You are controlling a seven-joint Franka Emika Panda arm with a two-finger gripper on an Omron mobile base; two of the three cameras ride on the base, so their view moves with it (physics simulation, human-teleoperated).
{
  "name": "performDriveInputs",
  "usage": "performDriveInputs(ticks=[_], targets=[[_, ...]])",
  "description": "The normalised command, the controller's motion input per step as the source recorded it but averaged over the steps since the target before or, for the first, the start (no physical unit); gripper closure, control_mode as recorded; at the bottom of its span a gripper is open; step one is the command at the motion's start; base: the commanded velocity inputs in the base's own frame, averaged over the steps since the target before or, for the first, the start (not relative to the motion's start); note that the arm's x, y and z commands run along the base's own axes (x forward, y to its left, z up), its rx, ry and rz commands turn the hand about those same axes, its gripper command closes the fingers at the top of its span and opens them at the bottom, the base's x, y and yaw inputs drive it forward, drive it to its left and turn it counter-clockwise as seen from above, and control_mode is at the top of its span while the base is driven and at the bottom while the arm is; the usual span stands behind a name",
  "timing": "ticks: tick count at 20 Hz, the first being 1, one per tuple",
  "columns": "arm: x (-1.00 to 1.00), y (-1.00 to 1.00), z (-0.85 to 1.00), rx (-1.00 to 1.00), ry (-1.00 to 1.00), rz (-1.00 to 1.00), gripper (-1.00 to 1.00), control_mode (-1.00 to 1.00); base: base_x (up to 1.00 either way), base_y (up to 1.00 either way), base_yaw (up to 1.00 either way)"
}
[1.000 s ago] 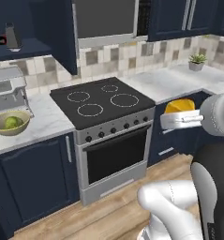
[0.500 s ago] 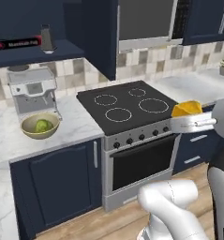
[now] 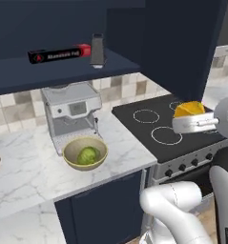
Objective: Pick the cheese from the fridge and the cheese grater from the cabinet and place them next to the salad bowl.
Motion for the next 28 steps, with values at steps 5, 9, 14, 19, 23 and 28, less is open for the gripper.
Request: performDriveInputs(ticks=[5,9,14,19,23,28], targets=[[0.0,0.0,0.0,0.0,0.0,0.0,1.0,1.0,0.38,0.47,0.08],[0.0,0.0,0.0,0.0,0.0,0.0,1.0,1.0,0.43,-0.04,0.38],[0.0,0.0,0.0,0.0,0.0,0.0,1.0,1.0,0.53,0.05,0.38],[0.0,0.0,0.0,0.0,0.0,0.0,1.0,1.0,0.93,0.04,0.06],[0.0,0.0,0.0,0.0,0.0,0.0,1.0,1.0,0.25,0.11,0.04],[0.0,0.0,0.0,0.0,0.0,0.0,1.0,1.0,0.4,0.01,0.2]])
